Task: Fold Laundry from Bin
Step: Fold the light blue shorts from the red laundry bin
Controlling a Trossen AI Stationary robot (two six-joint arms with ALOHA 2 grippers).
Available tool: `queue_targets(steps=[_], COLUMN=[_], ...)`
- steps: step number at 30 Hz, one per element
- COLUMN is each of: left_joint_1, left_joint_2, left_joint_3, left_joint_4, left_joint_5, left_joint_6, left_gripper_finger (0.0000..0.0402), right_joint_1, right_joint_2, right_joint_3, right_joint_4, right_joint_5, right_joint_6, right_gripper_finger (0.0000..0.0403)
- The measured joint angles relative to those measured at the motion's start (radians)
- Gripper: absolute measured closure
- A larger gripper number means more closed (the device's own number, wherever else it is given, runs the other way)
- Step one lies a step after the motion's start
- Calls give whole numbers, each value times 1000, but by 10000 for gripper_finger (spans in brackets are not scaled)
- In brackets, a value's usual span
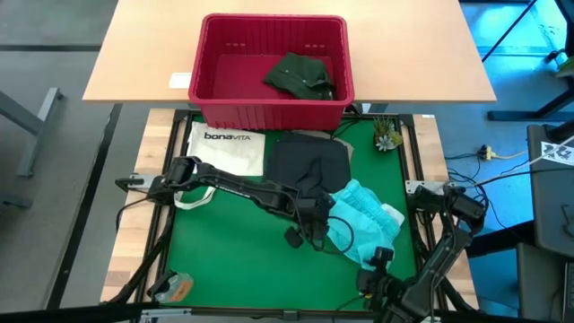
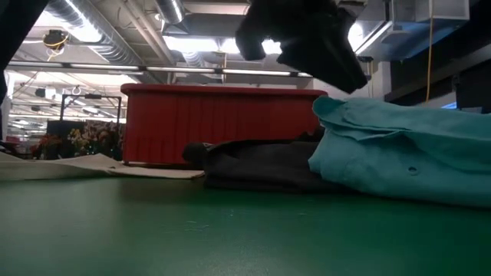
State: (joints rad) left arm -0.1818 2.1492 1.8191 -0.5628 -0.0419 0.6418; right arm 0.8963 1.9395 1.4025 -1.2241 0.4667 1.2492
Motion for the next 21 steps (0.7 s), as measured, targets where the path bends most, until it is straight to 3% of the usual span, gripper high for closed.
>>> queue_targets(steps=[13, 17, 21], left_joint_1=[5, 8, 8], left_joint_2=[4, 4, 4], left_joint_3=[0, 0, 0], left_joint_4=[-4, -4, -4], left_joint_5=[-27, -27, -27], left_joint_6=[-1, -2, -2], left_gripper_finger=[256, 256, 256], right_joint_1=[-20, -20, -20], right_joint_2=[21, 21, 21], right_joint_3=[-76, -76, -76], right_joint_4=[-37, -63, -69], right_joint_5=[-18, -7, -8], right_joint_6=[20, 30, 30], right_gripper_finger=[182, 222, 294])
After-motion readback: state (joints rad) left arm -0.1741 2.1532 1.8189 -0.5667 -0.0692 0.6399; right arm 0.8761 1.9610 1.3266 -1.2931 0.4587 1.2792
